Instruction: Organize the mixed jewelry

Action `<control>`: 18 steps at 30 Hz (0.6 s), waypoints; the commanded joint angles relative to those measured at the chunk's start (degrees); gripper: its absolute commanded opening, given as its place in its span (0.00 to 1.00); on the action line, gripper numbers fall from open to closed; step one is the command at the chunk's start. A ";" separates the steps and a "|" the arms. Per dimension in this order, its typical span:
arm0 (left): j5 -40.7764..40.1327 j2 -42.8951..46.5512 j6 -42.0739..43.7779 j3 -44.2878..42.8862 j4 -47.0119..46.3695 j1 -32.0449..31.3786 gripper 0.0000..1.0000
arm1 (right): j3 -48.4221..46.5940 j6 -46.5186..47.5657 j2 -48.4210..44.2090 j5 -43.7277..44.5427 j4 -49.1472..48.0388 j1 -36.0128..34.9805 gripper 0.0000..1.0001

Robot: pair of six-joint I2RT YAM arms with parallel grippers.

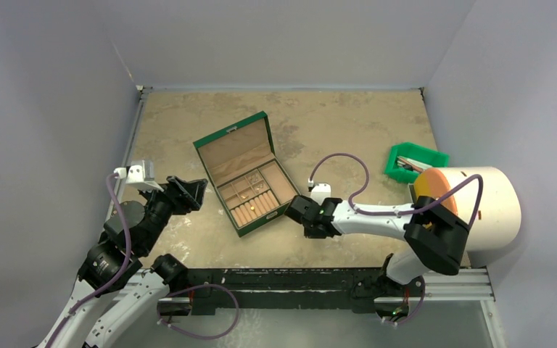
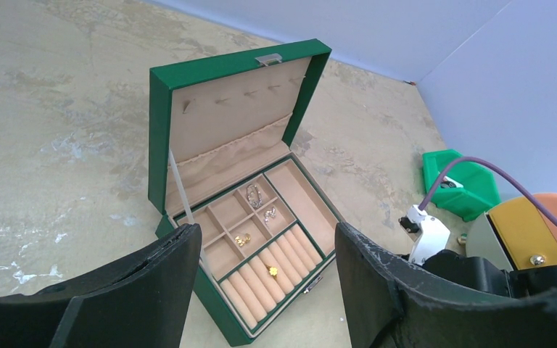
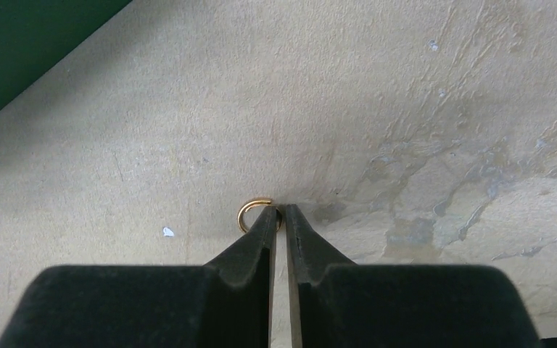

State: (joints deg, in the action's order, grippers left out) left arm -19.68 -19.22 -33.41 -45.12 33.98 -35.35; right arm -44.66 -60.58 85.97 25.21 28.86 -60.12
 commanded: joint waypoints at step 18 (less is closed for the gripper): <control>0.16 -0.55 0.45 -0.10 -2.12 0.35 0.67 | -3.92 10.31 7.86 -4.42 -8.39 -2.60 0.27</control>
State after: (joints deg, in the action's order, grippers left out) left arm -19.68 -19.33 -33.41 -45.12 34.00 -35.35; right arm -48.97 -53.84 91.05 24.88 23.62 -61.12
